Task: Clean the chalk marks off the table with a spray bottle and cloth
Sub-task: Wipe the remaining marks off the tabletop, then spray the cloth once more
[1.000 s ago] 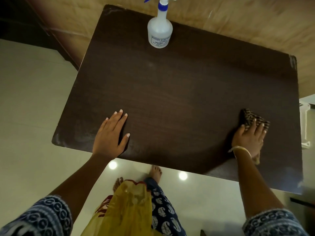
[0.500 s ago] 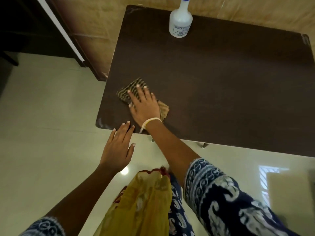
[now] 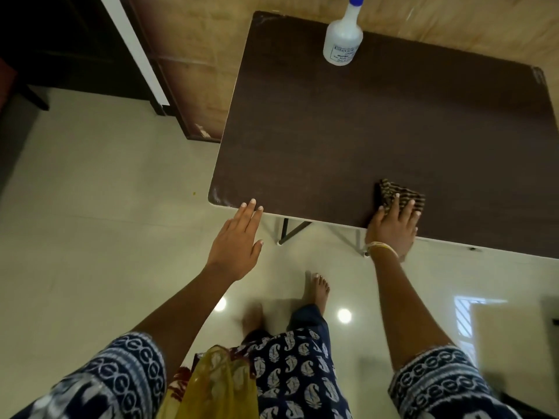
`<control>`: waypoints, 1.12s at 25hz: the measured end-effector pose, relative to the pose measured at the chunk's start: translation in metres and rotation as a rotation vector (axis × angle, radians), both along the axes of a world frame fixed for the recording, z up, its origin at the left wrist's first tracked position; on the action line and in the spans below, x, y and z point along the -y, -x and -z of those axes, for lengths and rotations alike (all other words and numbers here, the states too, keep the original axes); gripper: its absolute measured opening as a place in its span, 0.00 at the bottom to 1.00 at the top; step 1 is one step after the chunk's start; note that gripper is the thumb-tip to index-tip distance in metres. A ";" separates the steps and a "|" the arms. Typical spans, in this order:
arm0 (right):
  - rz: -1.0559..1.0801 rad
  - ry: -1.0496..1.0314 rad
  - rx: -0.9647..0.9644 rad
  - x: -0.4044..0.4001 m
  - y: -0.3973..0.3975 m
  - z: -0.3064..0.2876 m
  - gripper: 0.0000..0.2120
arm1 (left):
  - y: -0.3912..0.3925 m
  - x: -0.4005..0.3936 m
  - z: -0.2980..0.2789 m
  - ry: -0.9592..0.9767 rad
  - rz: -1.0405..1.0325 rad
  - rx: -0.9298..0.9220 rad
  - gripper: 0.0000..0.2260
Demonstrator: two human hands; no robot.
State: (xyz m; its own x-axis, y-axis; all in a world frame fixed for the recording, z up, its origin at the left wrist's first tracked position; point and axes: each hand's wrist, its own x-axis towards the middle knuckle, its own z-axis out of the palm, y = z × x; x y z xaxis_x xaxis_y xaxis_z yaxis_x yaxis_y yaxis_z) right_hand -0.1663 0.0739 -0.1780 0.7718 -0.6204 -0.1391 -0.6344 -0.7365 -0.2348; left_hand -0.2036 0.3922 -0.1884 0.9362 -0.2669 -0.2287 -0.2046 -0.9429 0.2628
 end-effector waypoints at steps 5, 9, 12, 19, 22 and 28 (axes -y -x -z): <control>-0.488 -0.113 -0.013 -0.133 0.002 -0.009 0.23 | -0.010 0.011 -0.018 0.137 -0.112 -0.025 0.25; -0.291 -0.848 -0.004 -0.194 -0.015 -0.042 0.20 | -0.039 0.014 -0.051 0.589 -0.474 -0.192 0.15; 0.254 -1.507 0.177 -0.190 -0.030 -0.080 0.18 | -0.061 0.013 -0.082 0.743 -0.634 -0.319 0.18; 0.194 -1.842 0.190 -0.147 -0.079 -0.151 0.16 | -0.113 0.038 -0.134 1.405 -0.760 -0.708 0.28; 0.057 -1.623 0.120 -0.134 -0.120 -0.163 0.16 | -0.148 0.056 -0.147 1.619 -0.803 -0.655 0.22; -0.108 -1.168 0.237 -0.086 -0.236 -0.159 0.02 | -0.237 0.078 -0.157 1.696 -0.972 -0.512 0.17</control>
